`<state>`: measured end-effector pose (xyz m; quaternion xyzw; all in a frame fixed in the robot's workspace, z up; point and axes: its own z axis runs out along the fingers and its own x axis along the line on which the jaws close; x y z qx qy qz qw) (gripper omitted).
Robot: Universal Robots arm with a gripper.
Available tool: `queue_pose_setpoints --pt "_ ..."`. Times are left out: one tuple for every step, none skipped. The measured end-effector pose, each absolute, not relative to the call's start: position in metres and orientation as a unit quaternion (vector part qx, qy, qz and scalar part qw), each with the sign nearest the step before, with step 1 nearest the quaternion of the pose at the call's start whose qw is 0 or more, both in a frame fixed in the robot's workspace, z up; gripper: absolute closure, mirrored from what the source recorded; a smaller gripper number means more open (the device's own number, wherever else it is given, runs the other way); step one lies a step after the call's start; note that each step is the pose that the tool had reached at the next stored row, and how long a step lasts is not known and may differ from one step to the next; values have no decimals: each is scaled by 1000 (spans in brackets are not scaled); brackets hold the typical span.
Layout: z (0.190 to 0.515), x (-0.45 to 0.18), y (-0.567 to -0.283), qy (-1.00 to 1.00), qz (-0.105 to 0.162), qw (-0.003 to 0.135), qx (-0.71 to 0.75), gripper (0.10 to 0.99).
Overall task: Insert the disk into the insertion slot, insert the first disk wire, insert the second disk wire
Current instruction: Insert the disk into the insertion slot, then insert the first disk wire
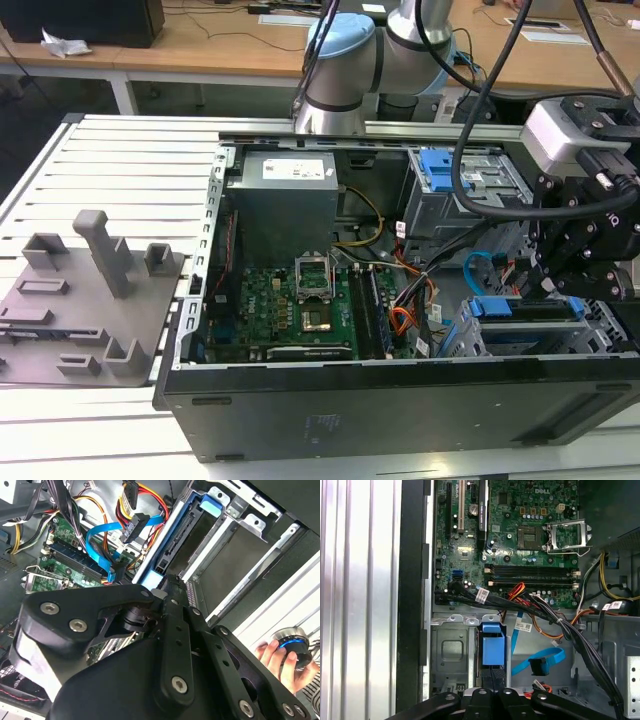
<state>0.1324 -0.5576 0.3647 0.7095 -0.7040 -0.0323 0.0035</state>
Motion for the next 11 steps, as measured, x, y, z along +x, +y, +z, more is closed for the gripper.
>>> queue_pose_setpoints --pt "365 132 -558 -704 -32 3 710 980" --pt "365 132 -558 -704 -32 3 710 980" --pt "365 132 -558 -704 -32 3 710 980" --pt "365 133 -558 -704 -32 3 710 980" --pt "365 133 -558 -704 -32 3 709 918" --pt "365 133 -558 -704 -32 3 709 851" --pt "365 133 -558 -704 -32 3 709 792" --pt "365 133 -558 -704 -32 3 710 725" --pt "365 133 -558 -704 -32 3 710 725" --pt "365 133 -558 -704 -32 3 709 725" --pt "364 137 -558 -704 -32 3 710 725"
